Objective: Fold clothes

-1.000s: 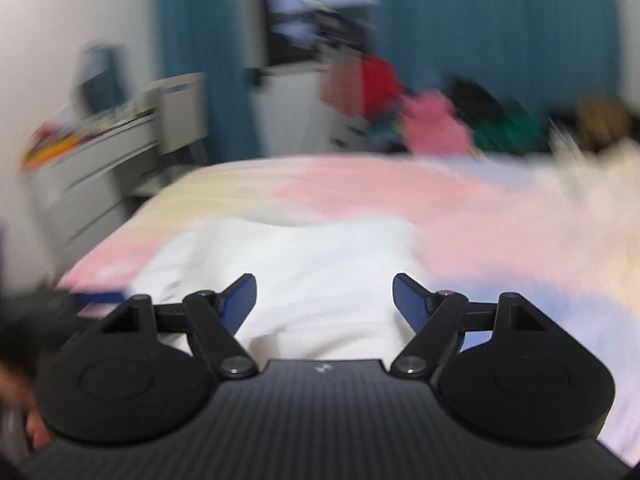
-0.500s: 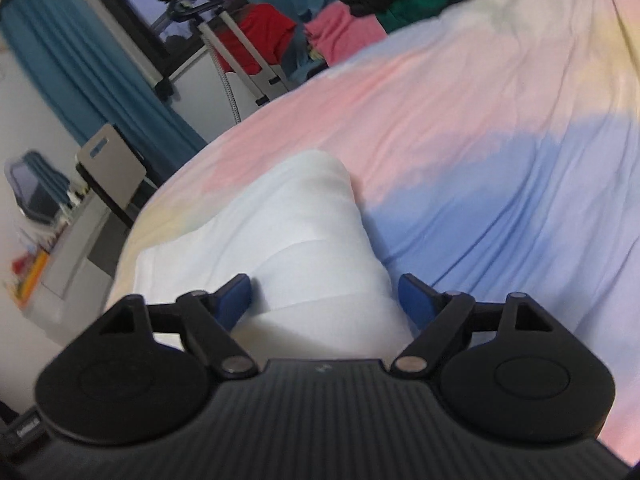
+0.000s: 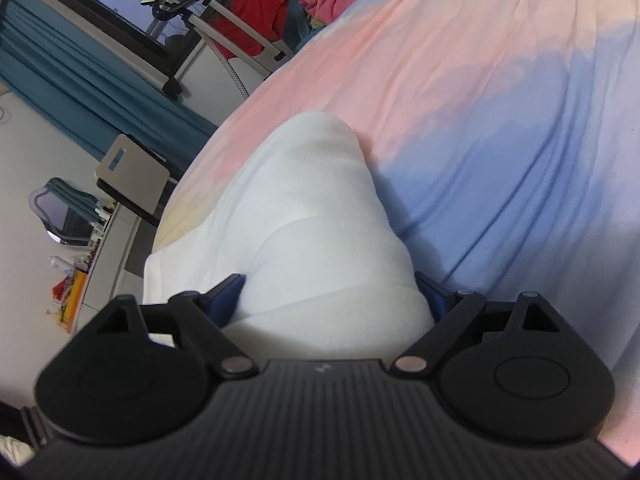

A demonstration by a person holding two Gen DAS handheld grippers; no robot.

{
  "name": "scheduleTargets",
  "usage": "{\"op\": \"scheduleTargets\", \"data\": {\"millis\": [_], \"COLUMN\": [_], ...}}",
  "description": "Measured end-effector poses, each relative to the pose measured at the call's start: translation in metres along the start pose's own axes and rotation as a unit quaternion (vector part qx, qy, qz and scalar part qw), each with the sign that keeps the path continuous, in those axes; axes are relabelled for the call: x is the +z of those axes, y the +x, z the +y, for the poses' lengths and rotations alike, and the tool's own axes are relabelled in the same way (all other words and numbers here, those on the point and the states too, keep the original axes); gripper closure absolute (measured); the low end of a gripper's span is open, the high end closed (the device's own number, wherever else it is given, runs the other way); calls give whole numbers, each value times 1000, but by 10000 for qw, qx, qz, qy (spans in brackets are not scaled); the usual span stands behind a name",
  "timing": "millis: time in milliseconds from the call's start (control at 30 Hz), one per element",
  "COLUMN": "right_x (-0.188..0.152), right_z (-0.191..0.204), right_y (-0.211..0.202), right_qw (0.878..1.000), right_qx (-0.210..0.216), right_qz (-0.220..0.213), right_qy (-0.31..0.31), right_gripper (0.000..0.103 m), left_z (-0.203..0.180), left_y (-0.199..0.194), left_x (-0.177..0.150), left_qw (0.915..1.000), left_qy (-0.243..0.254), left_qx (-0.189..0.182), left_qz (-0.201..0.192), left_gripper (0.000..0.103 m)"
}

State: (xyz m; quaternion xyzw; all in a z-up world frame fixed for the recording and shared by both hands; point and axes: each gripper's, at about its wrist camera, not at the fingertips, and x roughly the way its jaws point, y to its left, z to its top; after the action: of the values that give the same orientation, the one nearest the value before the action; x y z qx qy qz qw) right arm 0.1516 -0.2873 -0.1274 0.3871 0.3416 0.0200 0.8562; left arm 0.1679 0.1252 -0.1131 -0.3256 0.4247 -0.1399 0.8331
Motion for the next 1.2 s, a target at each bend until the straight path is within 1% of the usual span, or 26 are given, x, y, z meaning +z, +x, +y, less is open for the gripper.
{"op": "scheduleTargets", "data": {"millis": [67, 100, 200, 267, 300, 367, 467, 567, 667, 767, 867, 933, 1067, 1200], "right_x": [-1, -1, -2, -2, -2, -3, 0, 6, 15, 33, 60, 83, 149, 217], "right_z": [3, 5, 11, 17, 21, 31, 44, 57, 70, 74, 69, 61, 23, -30], "right_y": [0, 0, -2, -5, -6, -11, -22, -37, -55, -79, -106, -126, -168, -204], "right_qw": [9999, 9998, 9990, 9981, 9975, 9957, 9943, 9939, 9928, 9927, 9919, 9907, 9900, 9857], "right_qx": [-59, -104, -250, -337, -372, -430, -401, -250, -96, 29, 83, 78, -88, -484], "right_qz": [31, 53, 52, 37, 22, -47, -157, -257, -399, -567, -779, -953, -1302, -1610], "right_qy": [-128, -189, -374, -516, -599, -818, -974, -1044, -1122, -1061, -1004, -968, -529, -70], "right_gripper": [18, 20, 28, 39, 42, 49, 53, 55, 56, 57, 57, 57, 57, 57], "left_z": [0, -2, -5, -9, -11, -17, -21, -36, -50, -98, -147, -180, -245, -340], "left_y": [2, 2, 0, -3, -5, -10, -20, -30, -48, -36, -24, -16, 0, 72], "left_x": [-2, -3, -5, -6, -7, -9, -11, -7, 0, 5, 9, 12, 19, 13], "left_qw": [9998, 9999, 9996, 9991, 9985, 9972, 9966, 9957, 9957, 9937, 9909, 9887, 9831, 9755], "left_qy": [-8, 66, 241, 395, 501, 693, 761, 888, 915, 1103, 1291, 1417, 1666, 1910], "left_qx": [-113, -57, 64, 148, 203, 292, 298, 255, 58, -145, -347, -482, -751, -1090], "left_qz": [139, 137, 94, 58, 43, 3, -38, -86, -157, -143, -127, -117, -96, 118], "left_gripper": [12, 13, 19, 28, 32, 41, 50, 55, 57, 58, 58, 58, 58, 58]}}
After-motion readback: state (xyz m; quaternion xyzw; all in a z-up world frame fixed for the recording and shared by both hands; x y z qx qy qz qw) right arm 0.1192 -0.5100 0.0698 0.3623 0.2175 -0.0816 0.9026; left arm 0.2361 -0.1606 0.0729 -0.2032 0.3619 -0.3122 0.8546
